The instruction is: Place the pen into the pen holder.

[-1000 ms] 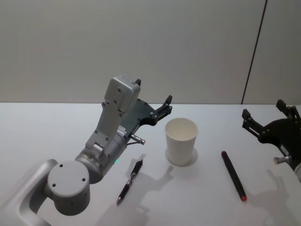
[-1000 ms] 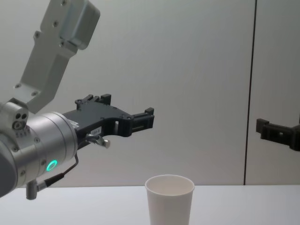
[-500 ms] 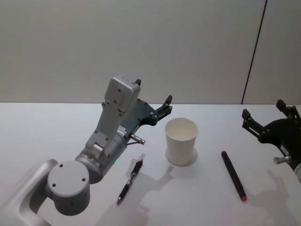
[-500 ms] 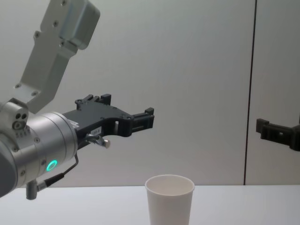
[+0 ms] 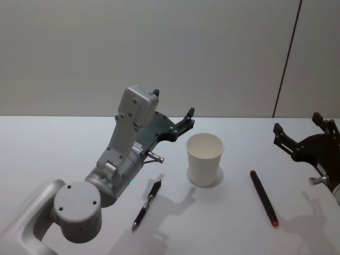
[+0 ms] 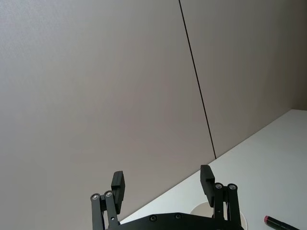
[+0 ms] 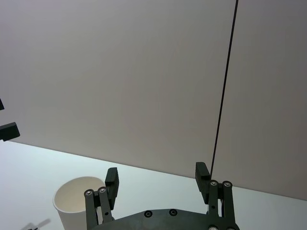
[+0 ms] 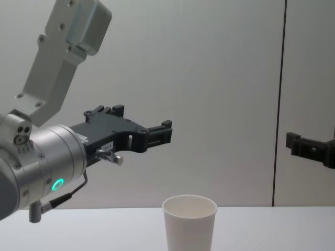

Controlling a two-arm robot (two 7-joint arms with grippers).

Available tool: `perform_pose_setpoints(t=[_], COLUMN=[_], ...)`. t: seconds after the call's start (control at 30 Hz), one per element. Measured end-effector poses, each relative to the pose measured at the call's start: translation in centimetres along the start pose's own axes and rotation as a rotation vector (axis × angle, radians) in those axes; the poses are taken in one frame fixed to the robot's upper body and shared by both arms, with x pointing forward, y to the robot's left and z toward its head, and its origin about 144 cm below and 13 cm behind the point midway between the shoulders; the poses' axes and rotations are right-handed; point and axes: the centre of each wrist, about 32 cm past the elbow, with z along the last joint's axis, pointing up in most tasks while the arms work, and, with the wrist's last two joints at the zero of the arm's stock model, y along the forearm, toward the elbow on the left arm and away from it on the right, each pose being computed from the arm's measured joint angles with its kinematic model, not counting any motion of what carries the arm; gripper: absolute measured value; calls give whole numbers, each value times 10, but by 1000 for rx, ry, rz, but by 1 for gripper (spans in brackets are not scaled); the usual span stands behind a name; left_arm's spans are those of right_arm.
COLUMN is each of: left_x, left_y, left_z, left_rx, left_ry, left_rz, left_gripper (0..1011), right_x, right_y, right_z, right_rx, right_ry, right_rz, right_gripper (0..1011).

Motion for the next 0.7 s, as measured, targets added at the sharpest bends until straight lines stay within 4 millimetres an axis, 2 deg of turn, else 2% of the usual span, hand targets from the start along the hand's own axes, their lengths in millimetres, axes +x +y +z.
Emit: perform_pose_setpoints(t=[0.47, 0.7], left_x=[0, 0], left_y=[0, 0], left_z=[0, 0], left_rx=[0, 0], left_ry=[0, 0], left_rz=[0, 0], left_gripper=[1004, 1004], right_x=[0, -2], right_y=[0, 7], right_z=[0, 1], right_rx=[0, -20], right_ry=[0, -2], right_rz=[0, -1], right_gripper=[1002, 1002])
